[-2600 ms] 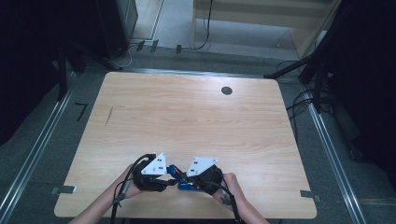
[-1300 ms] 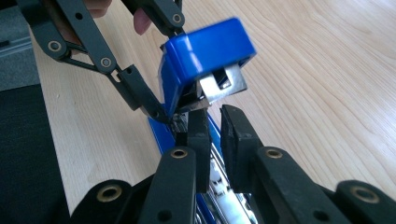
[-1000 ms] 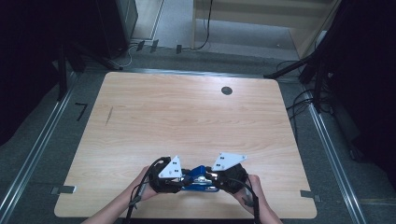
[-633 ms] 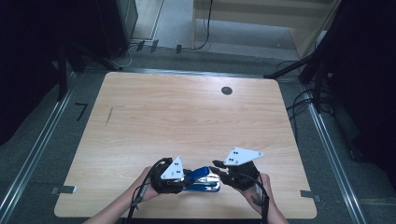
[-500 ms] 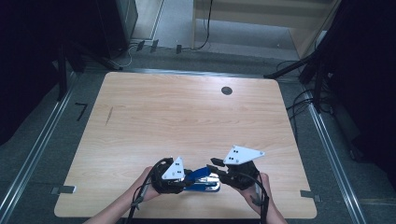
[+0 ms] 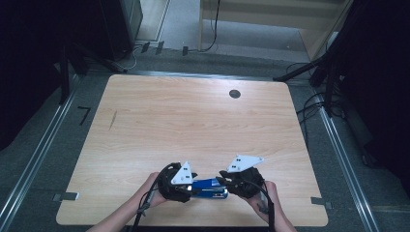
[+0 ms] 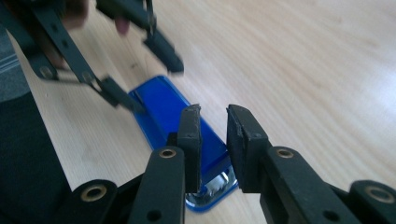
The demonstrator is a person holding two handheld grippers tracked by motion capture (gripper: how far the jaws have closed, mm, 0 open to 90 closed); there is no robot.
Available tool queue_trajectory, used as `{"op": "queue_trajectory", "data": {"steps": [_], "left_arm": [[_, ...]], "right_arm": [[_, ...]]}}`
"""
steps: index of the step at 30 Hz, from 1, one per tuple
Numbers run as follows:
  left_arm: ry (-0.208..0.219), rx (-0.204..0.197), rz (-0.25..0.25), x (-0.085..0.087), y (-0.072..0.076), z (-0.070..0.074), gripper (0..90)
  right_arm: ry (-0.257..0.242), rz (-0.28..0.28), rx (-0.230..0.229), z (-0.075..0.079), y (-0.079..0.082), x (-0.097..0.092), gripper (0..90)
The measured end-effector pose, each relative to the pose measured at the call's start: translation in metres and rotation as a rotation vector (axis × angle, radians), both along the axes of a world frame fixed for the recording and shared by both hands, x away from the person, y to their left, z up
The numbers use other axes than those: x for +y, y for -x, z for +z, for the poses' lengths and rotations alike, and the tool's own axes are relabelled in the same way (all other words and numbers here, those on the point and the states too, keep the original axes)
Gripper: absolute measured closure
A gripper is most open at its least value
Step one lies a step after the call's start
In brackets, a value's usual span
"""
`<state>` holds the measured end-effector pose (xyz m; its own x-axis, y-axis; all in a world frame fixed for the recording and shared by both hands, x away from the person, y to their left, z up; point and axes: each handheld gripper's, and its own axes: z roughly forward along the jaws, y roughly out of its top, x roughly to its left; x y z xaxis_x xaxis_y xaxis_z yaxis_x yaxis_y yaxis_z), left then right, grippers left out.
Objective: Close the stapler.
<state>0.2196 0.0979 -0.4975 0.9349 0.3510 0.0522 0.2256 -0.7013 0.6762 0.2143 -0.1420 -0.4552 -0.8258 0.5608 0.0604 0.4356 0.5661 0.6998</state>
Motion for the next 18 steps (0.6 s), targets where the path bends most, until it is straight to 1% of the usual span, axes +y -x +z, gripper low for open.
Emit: {"op": "queue_trajectory", "data": {"steps": [2,3,4,5,6,7,8,9,10,11,12,13,14,15,16,17,18], "left_arm": [[-0.007,0.01,0.031,0.003,-0.002,0.0,38.5],[-0.01,0.019,0.051,0.005,-0.003,0.0,36.3],[-0.009,0.021,0.064,0.007,-0.003,-0.001,33.0],[-0.004,0.025,0.074,0.008,-0.003,-0.001,31.5],[-0.01,0.026,0.08,0.01,-0.003,0.0,29.9],[0.002,0.026,0.097,0.012,-0.004,0.001,28.8],[0.0,0.03,0.1,0.014,-0.004,0.002,26.2],[0.004,0.021,0.12,0.016,-0.004,0.003,24.6],[-0.001,0.019,0.128,0.018,-0.004,0.004,23.3],[0.011,0.026,0.149,0.021,-0.004,0.005,21.4],[0.006,0.026,0.164,0.024,-0.004,0.006,19.6],[0.003,0.022,0.176,0.027,-0.004,0.007,17.1],[0.01,0.024,0.19,0.03,-0.004,0.009,15.6],[0.011,0.016,0.211,0.034,-0.004,0.011,15.0],[0.014,0.017,0.219,0.036,-0.004,0.012,13.7],[0.027,0.018,0.23,0.039,-0.004,0.014,13.4],[0.023,0.018,0.24,0.042,-0.005,0.016,13.2]], "right_arm": [[0.014,-0.003,0.012,-0.004,-0.001,-0.002,76.8],[0.016,-0.002,0.017,-0.005,-0.002,-0.003,76.5],[0.022,-0.013,0.033,-0.007,-0.001,-0.004,76.3],[0.027,-0.012,0.036,-0.008,-0.001,-0.005,76.1],[0.031,-0.014,0.039,-0.01,-0.001,-0.005,75.7],[0.037,-0.018,0.044,-0.011,-0.001,-0.005,75.5],[0.036,-0.016,0.047,-0.014,-0.001,-0.006,74.8],[0.031,-0.023,0.05,-0.014,-0.001,-0.007,74.6],[0.031,-0.023,0.05,-0.014,-0.001,-0.008,74.9],[0.034,-0.022,0.047,-0.014,-0.001,-0.009,75.3],[0.037,-0.029,0.055,-0.015,0.0,-0.01,75.4],[0.03,-0.032,0.056,-0.015,0.0,-0.011,75.5],[0.029,-0.028,0.054,-0.016,0.0,-0.012,75.4],[0.032,-0.032,0.061,-0.016,0.001,-0.012,75.4],[0.029,-0.034,0.061,-0.016,0.001,-0.013,75.3],[0.027,-0.033,0.059,-0.017,0.001,-0.014,75.3],[0.028,-0.031,0.058,-0.017,0.001,-0.014,75.3]]}}
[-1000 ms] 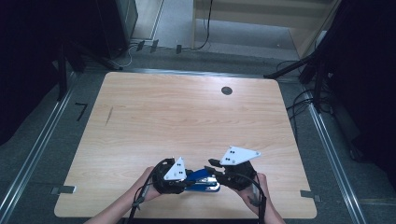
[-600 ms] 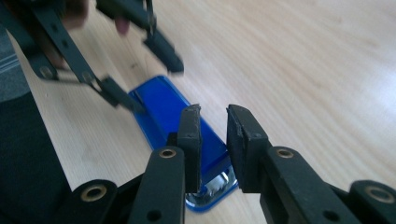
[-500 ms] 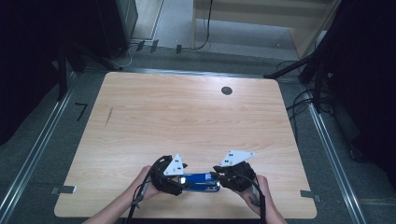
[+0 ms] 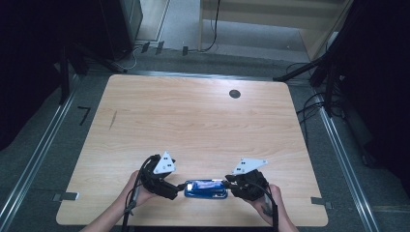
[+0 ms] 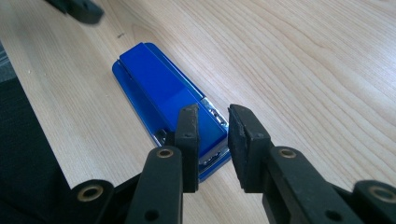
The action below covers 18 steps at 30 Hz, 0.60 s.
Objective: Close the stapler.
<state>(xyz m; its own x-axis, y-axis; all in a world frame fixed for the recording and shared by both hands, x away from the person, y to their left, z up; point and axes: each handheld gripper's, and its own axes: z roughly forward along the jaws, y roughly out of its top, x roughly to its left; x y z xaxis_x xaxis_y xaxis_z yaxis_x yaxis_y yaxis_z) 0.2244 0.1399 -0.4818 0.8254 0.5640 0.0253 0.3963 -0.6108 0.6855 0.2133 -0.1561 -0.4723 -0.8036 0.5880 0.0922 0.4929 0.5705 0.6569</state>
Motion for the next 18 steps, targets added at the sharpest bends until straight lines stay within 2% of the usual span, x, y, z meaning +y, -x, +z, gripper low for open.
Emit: {"op": "queue_trajectory", "data": {"steps": [6,18], "left_arm": [[0.014,0.008,0.033,0.01,-0.0015,0.0053,11.2],[0.005,0.02,0.035,0.0125,-0.0031,0.0065,9.5]], "right_arm": [[0.028,-0.006,0.012,-0.005,0.0006,0.0023,76.9],[0.009,-0.016,0.031,-0.007,0.0,0.0006,79.4]]}}
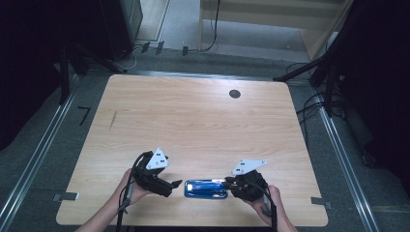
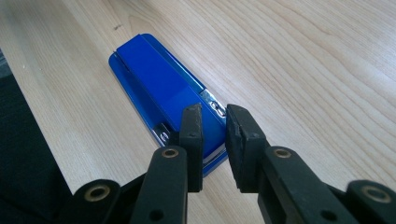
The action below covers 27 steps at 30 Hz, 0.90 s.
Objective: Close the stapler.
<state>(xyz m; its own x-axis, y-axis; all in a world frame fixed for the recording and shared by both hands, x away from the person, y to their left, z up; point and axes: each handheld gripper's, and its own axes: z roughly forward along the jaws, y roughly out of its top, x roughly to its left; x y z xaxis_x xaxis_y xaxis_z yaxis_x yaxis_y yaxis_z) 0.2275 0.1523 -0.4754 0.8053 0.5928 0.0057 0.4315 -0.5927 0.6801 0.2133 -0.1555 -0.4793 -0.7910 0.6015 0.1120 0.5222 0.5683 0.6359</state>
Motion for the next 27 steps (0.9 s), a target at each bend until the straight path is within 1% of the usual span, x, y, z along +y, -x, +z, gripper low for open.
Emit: {"op": "queue_trajectory", "data": {"steps": [1,2,3,4,5,6,7,8,9,10,11,12,13,14,15,16,18,20,21,23,25,27], "left_arm": [[-0.007,0.001,0.002,0.0,0.0,0.0,9.4],[-0.01,0.001,0.001,0.0,0.0,0.0,9.3],[-0.002,0.002,0.001,0.0,0.0,-0.001,9.3],[-0.003,0.001,0.002,0.0,0.0,-0.001,9.2],[-0.004,0.0,0.002,0.0,0.0,-0.001,9.2],[-0.002,0.0,0.003,0.0,0.0,-0.001,9.2],[-0.009,-0.001,0.005,0.0,0.0,0.0,9.2],[-0.007,-0.001,0.002,0.0,0.0,0.0,9.1],[-0.001,-0.003,0.002,0.0,0.0,0.0,9.0],[0.0,-0.006,0.002,0.0,0.0,0.0,9.0],[0.002,-0.007,-0.001,0.0,0.0,0.0,8.7],[0.003,-0.009,-0.001,0.0,0.0,0.0,8.5],[0.002,-0.01,0.0,0.0,0.0,0.0,8.4],[0.001,-0.011,0.0,0.001,0.0,0.0,8.1],[0.009,-0.01,0.002,0.001,-0.001,0.0,7.6],[0.005,-0.013,0.005,0.001,-0.001,0.0,7.2],[0.007,-0.017,0.012,0.003,-0.001,0.001,7.1],[0.004,-0.024,0.02,0.005,-0.002,0.002,7.0],[0.008,-0.024,0.023,0.006,-0.003,0.002,6.9],[0.01,-0.026,0.043,0.009,-0.004,0.002,6.9],[0.015,-0.031,0.057,0.012,-0.006,0.003,6.9],[0.014,-0.038,0.071,0.014,-0.007,0.003,6.9]], "right_arm": [[0.017,-0.002,0.004,-0.002,0.0,0.001,80.1],[0.006,-0.007,-0.002,-0.002,0.001,0.001,80.1],[0.002,0.0,-0.004,-0.002,0.001,0.0,80.0],[0.005,-0.003,0.004,-0.002,0.001,-0.001,79.4],[0.005,-0.005,0.0,-0.002,0.001,-0.001,78.0],[0.007,-0.011,0.001,-0.002,0.001,-0.001,74.6],[0.002,-0.012,0.003,-0.002,0.001,-0.001,73.3],[-0.02,-0.006,-0.003,-0.002,0.0,-0.003,70.0],[-0.043,-0.025,0.003,0.0,0.0,-0.004,62.9],[-0.051,-0.032,-0.002,0.004,-0.001,-0.006,58.9],[-0.04,-0.034,-0.021,0.006,-0.001,-0.007,54.4],[-0.041,-0.047,-0.043,0.008,-0.001,-0.008,49.1],[-0.05,-0.052,-0.057,0.009,-0.002,-0.01,46.0],[-0.049,-0.066,-0.054,0.011,-0.001,-0.012,42.3],[-0.046,-0.068,-0.066,0.012,-0.002,-0.013,39.7],[-0.047,-0.078,-0.082,0.014,-0.002,-0.016,37.4],[-0.058,-0.088,-0.084,0.017,-0.003,-0.021,29.7],[-0.058,-0.107,-0.098,0.019,-0.003,-0.026,24.7],[-0.051,-0.113,-0.106,0.02,-0.004,-0.028,20.4],[-0.032,-0.141,-0.128,0.02,-0.006,-0.035,15.2],[-0.032,-0.161,-0.118,0.019,-0.008,-0.042,11.8],[-0.033,-0.201,-0.107,0.016,-0.012,-0.054,6.5]]}}
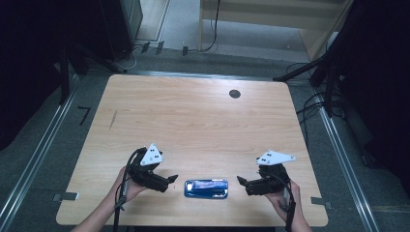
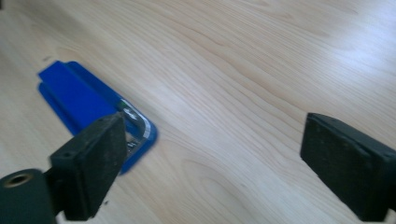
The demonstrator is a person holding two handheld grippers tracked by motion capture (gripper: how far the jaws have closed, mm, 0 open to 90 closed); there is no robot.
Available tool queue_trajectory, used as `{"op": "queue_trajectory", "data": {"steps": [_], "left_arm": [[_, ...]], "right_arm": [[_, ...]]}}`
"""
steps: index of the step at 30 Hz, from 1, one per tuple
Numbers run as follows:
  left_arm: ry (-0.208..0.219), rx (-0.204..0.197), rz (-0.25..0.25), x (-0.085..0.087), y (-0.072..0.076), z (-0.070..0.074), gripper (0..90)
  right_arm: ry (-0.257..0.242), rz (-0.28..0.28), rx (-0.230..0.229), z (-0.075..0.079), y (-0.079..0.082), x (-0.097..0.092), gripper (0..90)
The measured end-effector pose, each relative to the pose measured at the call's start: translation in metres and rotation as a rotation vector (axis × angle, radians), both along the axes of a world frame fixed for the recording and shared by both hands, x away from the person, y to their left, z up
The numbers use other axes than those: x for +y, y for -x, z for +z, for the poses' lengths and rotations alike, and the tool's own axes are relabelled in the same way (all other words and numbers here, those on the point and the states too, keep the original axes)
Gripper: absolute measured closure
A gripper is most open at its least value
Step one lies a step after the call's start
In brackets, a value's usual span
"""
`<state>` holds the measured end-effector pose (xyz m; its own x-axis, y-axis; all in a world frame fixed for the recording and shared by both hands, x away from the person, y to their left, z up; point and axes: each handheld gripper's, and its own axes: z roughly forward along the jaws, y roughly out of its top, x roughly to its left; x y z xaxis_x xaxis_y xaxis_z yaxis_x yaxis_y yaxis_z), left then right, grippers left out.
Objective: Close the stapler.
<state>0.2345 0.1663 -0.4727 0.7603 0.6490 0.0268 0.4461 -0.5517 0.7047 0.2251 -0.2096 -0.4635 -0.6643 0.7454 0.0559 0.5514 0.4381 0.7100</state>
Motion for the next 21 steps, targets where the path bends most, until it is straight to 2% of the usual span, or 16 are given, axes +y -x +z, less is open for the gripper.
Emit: {"op": "queue_trajectory", "data": {"steps": [2,5,9,14,21], "left_arm": [[-0.003,-0.004,0.021,0.003,-0.002,-0.001,6.9],[-0.009,-0.003,0.05,0.011,-0.007,-0.005,6.6],[-0.013,0.007,0.091,0.019,-0.013,-0.011,6.6],[-0.046,0.02,0.129,0.025,-0.022,-0.022,5.1],[-0.088,0.03,0.157,0.033,-0.031,-0.035,4.1]], "right_arm": [[0.0,-0.025,0.012,-0.002,-0.003,-0.009,3.7],[-0.008,-0.102,0.033,-0.008,-0.007,-0.033,0.4],[0.0,-0.182,0.065,-0.021,-0.013,-0.059,0.0],[0.015,-0.214,0.113,-0.039,-0.017,-0.077,0.0],[0.056,-0.21,0.149,-0.057,-0.023,-0.079,0.0]]}}
